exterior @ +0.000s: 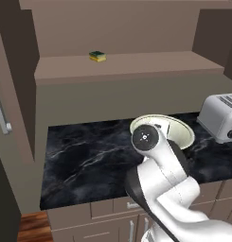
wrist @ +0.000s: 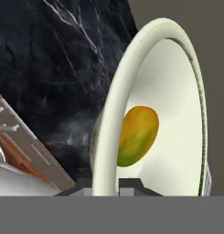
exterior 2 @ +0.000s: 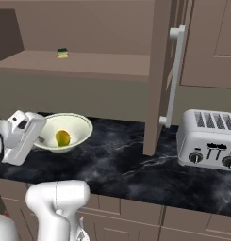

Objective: Pick the mango from the cabinet and place it in the bowl. Then pick the bowl and place it in the sink. Then turn on the sink facuet.

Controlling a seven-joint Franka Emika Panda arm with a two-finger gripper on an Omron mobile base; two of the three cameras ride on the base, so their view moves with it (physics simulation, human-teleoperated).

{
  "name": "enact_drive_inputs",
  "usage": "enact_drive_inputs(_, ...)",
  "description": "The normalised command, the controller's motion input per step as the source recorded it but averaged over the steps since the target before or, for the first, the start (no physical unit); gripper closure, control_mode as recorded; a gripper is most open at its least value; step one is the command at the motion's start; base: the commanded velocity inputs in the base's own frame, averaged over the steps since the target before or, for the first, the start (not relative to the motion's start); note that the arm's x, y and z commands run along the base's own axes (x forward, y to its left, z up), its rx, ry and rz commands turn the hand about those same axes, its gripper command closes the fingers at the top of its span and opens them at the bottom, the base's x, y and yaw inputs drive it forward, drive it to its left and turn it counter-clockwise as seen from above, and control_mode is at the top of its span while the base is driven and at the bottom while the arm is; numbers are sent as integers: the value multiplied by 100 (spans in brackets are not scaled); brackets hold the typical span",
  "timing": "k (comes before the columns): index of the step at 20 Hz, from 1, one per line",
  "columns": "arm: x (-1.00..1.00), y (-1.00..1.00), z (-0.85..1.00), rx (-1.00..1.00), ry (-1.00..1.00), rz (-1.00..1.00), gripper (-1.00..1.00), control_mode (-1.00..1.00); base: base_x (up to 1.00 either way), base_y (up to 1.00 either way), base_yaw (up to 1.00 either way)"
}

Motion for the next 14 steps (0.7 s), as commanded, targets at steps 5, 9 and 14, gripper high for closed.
enact_drive_inputs(5, -91, -20, 100, -34, 1, 31, 100, -100, 0, 0, 0)
enact_drive_inputs(9, -70, -6, 99, -20, 8, 13, 100, -100, 0, 0, 0)
enact_drive_inputs(14, -40, 0, 51, 5, 4, -3, 100, -100, 0, 0, 0)
